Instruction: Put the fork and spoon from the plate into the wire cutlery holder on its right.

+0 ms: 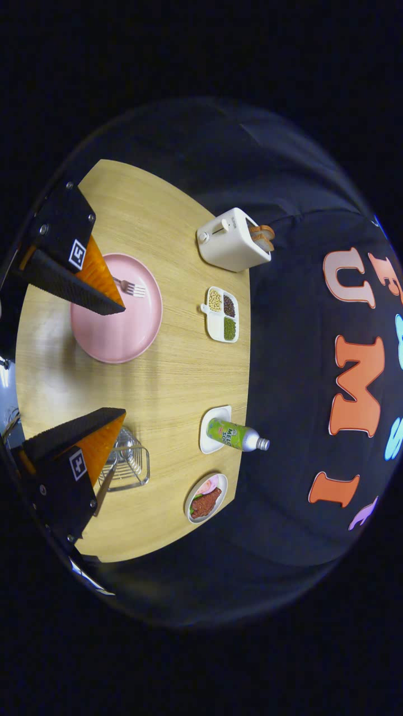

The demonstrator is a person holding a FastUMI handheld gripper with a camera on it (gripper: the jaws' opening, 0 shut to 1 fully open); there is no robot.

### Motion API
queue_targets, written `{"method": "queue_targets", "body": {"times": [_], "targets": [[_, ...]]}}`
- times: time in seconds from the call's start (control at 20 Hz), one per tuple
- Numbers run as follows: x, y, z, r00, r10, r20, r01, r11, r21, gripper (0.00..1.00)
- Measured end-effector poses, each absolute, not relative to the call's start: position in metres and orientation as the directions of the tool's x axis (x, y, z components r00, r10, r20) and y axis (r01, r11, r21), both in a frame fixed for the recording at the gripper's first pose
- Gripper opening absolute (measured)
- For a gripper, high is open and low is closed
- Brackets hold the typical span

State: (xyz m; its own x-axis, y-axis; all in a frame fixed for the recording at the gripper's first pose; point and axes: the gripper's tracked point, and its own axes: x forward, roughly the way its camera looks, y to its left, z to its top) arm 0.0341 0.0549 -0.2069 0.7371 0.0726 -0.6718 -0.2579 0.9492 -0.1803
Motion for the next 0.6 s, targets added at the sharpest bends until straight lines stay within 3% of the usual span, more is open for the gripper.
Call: {"method": "queue_targets", "body": {"times": [0.6], "targets": [[0.027,0.117,-0.283,0.792,0.055,-0.608,-0.227,0.951,-0.210,1.00]]}}
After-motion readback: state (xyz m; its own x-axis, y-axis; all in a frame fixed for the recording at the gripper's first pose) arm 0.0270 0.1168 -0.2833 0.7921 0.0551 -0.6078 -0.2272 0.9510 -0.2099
